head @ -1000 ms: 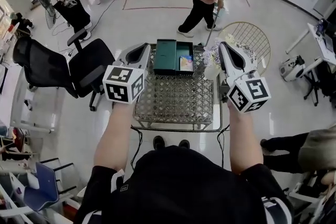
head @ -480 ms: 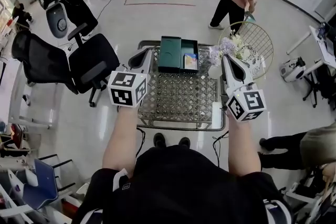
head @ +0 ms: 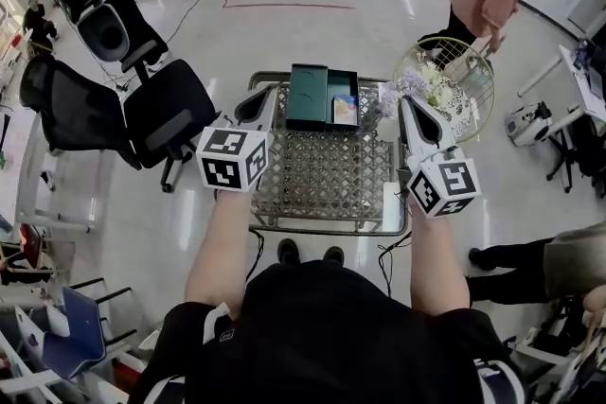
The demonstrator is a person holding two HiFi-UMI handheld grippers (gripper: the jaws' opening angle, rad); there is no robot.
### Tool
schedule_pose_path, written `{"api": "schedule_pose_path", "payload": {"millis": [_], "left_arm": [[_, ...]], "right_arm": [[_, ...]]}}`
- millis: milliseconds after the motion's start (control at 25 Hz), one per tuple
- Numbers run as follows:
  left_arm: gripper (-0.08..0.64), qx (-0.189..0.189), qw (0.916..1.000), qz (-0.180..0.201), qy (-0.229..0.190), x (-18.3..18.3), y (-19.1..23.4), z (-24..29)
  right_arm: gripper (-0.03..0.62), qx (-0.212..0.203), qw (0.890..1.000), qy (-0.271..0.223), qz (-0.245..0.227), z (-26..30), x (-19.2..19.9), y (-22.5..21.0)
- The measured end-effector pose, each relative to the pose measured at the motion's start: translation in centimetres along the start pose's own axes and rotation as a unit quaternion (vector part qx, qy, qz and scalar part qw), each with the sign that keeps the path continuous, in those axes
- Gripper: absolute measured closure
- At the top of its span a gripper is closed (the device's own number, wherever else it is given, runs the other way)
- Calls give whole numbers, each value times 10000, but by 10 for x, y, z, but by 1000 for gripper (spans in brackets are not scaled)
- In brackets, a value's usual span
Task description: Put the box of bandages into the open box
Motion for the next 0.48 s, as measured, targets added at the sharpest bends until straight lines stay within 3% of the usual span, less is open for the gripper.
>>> {"api": "schedule_pose_path", "payload": {"millis": [480], "left_arm": [[554, 45, 10000, -57, 46, 6, -2, 2]], "right_arm": [[586, -20, 9999, 148, 44, -2, 6, 0]]}}
Point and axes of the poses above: the fingertips, and each gripper's own axes: z forward along the fingers, y to its left, x out of its underside, the point moved 6 cm from there along -z, backward along the fingers, and after that the axes turned 13 degrees about z, right-handed, at the moved point
